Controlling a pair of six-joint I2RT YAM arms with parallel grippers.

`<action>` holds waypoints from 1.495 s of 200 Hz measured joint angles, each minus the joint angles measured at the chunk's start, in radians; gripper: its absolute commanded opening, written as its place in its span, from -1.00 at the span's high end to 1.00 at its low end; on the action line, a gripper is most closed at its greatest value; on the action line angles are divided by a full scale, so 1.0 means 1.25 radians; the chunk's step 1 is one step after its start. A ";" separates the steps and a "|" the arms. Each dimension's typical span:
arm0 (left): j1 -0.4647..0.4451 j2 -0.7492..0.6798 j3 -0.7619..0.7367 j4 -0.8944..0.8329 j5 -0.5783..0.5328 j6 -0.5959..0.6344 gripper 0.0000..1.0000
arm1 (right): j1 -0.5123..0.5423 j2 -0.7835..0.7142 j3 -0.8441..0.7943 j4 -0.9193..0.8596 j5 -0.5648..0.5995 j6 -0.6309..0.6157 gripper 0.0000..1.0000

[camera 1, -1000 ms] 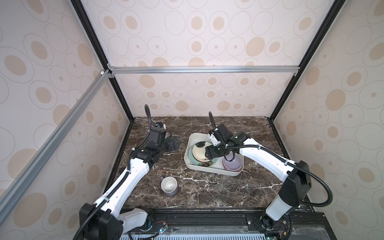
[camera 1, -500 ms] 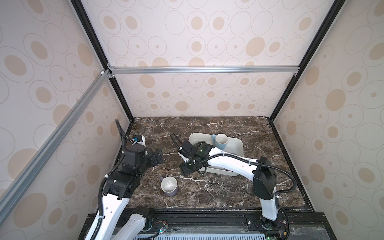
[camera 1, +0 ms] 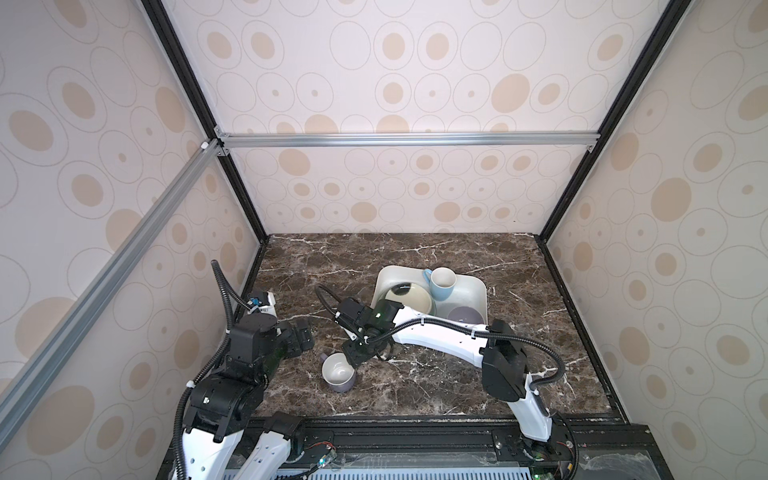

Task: Place the mixed dishes into the plastic bin
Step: 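Lower the right gripper onto the lavender mug's rim and close it, then lift the lavender mug with the right gripper and carry it over the bin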

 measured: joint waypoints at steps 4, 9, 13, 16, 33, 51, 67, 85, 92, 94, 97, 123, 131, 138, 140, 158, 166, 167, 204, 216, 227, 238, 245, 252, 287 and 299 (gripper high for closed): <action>0.000 -0.003 0.000 -0.005 0.000 0.000 -0.98 | 0.002 0.004 0.003 -0.001 0.000 0.000 -0.11; 0.000 -0.007 0.002 -0.009 0.000 0.000 -0.98 | 0.003 0.008 0.006 -0.001 -0.001 0.001 -0.11; 0.000 -0.010 0.003 -0.013 -0.001 0.000 -0.98 | 0.005 0.012 0.009 -0.002 -0.001 0.001 -0.10; 0.000 -0.012 0.003 -0.016 -0.001 0.000 -0.98 | 0.005 0.015 0.011 -0.003 -0.001 0.002 -0.09; 0.000 -0.022 0.009 -0.028 -0.001 0.000 -0.98 | 0.009 0.031 0.016 -0.004 -0.003 0.001 0.00; 0.000 -0.030 0.019 -0.046 -0.001 0.000 -0.98 | 0.010 0.042 0.016 -0.004 -0.005 0.006 0.01; 0.000 -0.036 0.029 -0.056 -0.001 0.000 -0.98 | 0.010 0.049 0.016 -0.003 -0.007 0.009 0.05; 0.000 -0.042 0.037 -0.062 -0.002 0.000 -0.98 | 0.010 0.056 0.023 0.000 -0.013 0.013 0.19; 0.000 -0.044 0.038 -0.064 -0.002 0.000 -0.98 | 0.010 0.060 0.026 0.000 -0.015 0.014 0.24; 0.000 -0.044 0.039 -0.064 -0.002 0.000 -0.98 | 0.010 0.061 0.027 0.000 -0.016 0.013 0.26; 0.000 -0.044 0.039 -0.064 -0.002 0.000 -0.98 | 0.010 0.062 0.028 0.001 -0.017 0.017 0.27; 0.000 -0.045 0.040 -0.068 -0.003 0.002 -0.98 | 0.011 0.075 0.043 -0.002 -0.018 0.017 0.34; 0.000 -0.045 0.040 -0.068 -0.003 0.003 -0.98 | 0.012 0.075 0.043 -0.002 -0.018 0.017 0.37; 0.000 -0.045 0.040 -0.068 -0.003 0.005 -0.98 | 0.013 0.075 0.044 -0.003 -0.018 0.017 0.38; 0.000 -0.045 0.040 -0.068 -0.003 0.005 -0.98 | 0.013 0.075 0.045 -0.003 -0.017 0.016 0.39; 0.000 -0.045 0.040 -0.068 -0.003 0.006 -0.98 | 0.014 0.075 0.048 -0.006 -0.015 0.017 0.46; 0.000 -0.045 0.040 -0.068 -0.003 0.006 -0.98 | 0.014 0.075 0.049 -0.007 -0.015 0.016 0.50; 0.000 -0.045 0.040 -0.068 -0.003 0.006 -0.98 | 0.014 0.075 0.049 -0.007 -0.015 0.016 0.50; 0.000 -0.045 0.040 -0.068 -0.003 0.007 -0.98 | 0.015 0.078 0.065 -0.021 -0.013 0.017 0.65; 0.000 -0.045 0.040 -0.068 -0.004 0.008 -0.98 | 0.015 0.081 0.070 -0.024 -0.012 0.016 0.67; 0.000 -0.045 0.040 -0.068 -0.005 0.009 -0.98 | 0.015 0.083 0.075 -0.027 -0.011 0.016 0.70; 0.000 -0.045 0.040 -0.068 -0.006 0.010 -0.98 | 0.015 0.083 0.076 -0.031 -0.007 0.014 0.72; 0.000 -0.045 0.040 -0.068 -0.007 0.010 -0.98 | 0.015 0.083 0.076 -0.034 -0.003 0.013 0.75; 0.000 -0.045 0.040 -0.068 -0.007 0.011 -0.98 | 0.014 0.083 0.078 -0.038 0.002 0.013 0.78; 0.000 -0.045 0.040 -0.068 -0.009 0.013 -0.98 | 0.015 0.083 0.080 -0.051 0.006 0.013 0.80; 0.000 -0.045 0.040 -0.068 -0.012 0.014 -0.98 | 0.015 0.084 0.084 -0.059 0.009 0.012 0.81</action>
